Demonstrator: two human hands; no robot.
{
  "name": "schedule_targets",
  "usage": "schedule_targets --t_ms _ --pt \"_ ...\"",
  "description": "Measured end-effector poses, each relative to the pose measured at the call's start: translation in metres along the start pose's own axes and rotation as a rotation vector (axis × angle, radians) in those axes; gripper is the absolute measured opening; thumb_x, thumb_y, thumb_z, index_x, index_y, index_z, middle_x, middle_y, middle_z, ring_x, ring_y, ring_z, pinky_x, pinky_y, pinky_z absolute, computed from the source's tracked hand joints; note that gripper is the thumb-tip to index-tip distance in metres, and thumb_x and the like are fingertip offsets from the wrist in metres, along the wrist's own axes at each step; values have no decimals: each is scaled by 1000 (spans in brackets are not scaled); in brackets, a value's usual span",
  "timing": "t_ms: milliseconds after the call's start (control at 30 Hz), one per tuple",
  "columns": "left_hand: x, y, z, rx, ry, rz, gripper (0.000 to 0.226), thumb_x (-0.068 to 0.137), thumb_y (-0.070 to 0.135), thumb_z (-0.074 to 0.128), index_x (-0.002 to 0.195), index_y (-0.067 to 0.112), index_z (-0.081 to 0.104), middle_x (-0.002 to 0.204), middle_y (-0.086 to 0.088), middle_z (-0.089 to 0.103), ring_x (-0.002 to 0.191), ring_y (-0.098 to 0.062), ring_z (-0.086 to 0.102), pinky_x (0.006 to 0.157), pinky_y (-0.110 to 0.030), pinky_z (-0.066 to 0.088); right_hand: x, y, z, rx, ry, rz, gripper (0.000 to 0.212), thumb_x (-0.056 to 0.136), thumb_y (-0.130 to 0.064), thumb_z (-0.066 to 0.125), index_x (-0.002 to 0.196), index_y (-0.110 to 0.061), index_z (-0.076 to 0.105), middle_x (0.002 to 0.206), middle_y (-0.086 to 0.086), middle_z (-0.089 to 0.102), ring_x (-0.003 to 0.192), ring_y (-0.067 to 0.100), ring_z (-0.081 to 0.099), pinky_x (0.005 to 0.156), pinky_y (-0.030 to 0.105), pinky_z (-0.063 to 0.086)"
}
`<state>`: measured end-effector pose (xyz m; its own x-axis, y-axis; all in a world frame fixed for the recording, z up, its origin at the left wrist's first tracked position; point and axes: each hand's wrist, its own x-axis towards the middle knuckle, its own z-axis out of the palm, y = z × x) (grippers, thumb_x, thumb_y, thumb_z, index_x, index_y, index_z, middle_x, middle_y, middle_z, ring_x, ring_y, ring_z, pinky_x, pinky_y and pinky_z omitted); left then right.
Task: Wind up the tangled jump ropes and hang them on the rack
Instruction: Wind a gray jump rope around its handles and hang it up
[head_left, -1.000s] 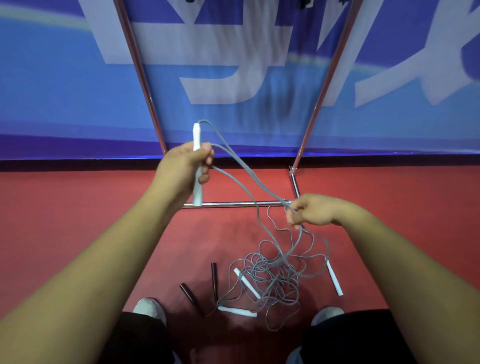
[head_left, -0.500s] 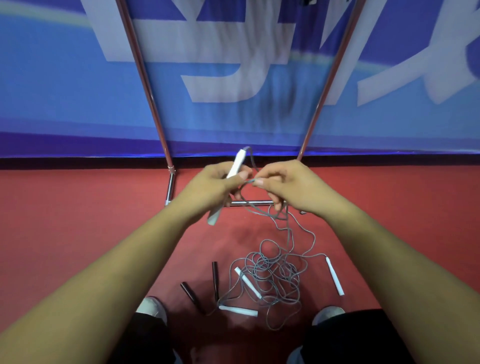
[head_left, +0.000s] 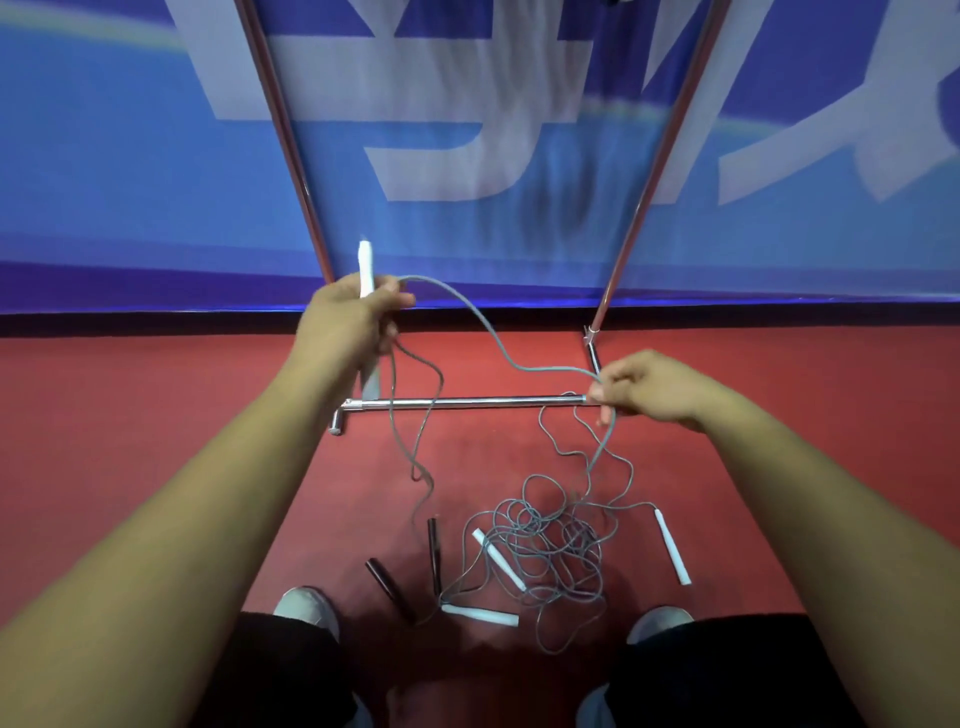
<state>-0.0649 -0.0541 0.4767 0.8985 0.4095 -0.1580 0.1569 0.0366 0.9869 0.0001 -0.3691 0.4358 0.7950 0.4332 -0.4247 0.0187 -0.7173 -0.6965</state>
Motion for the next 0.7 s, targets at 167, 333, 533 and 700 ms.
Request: schedule_targets --t_ms 167,333,533,700 --pt "-6 -11 7 271 -60 21 15 97 12 59 110 12 68 87 -13 73 48 -9 58 45 -20 41 -13 -48 5 118 61 -221 15 98 -19 62 92 -10 73 51 4 48 46 17 51 59 32 44" --pt "-33 -8 36 217 -544 31 18 100 12 56 114 7 67 94 -9 71 62 -13 61 47 -21 39 -23 -89 28 101 1 -356 18 98 -18 61 91 -7 74 45 -10 38 44 8 33 44 21 30" --pt "-26 -2 32 68 -362 29 21 100 9 56 79 11 57 64 -5 48 50 -13 37 43 -20 29 -16 -66 19 -35 -63 -240 23 95 -19 66 76 -5 66 57 1 55 43 -1 43 45 11 34" --pt "-13 5 14 -134 -181 -32 23 101 8 53 78 10 58 67 -4 54 51 -12 38 44 -20 28 -2 -7 13 -136 -184 18 22 97 -12 62 76 -14 68 76 1 73 57 -4 58 66 17 42"
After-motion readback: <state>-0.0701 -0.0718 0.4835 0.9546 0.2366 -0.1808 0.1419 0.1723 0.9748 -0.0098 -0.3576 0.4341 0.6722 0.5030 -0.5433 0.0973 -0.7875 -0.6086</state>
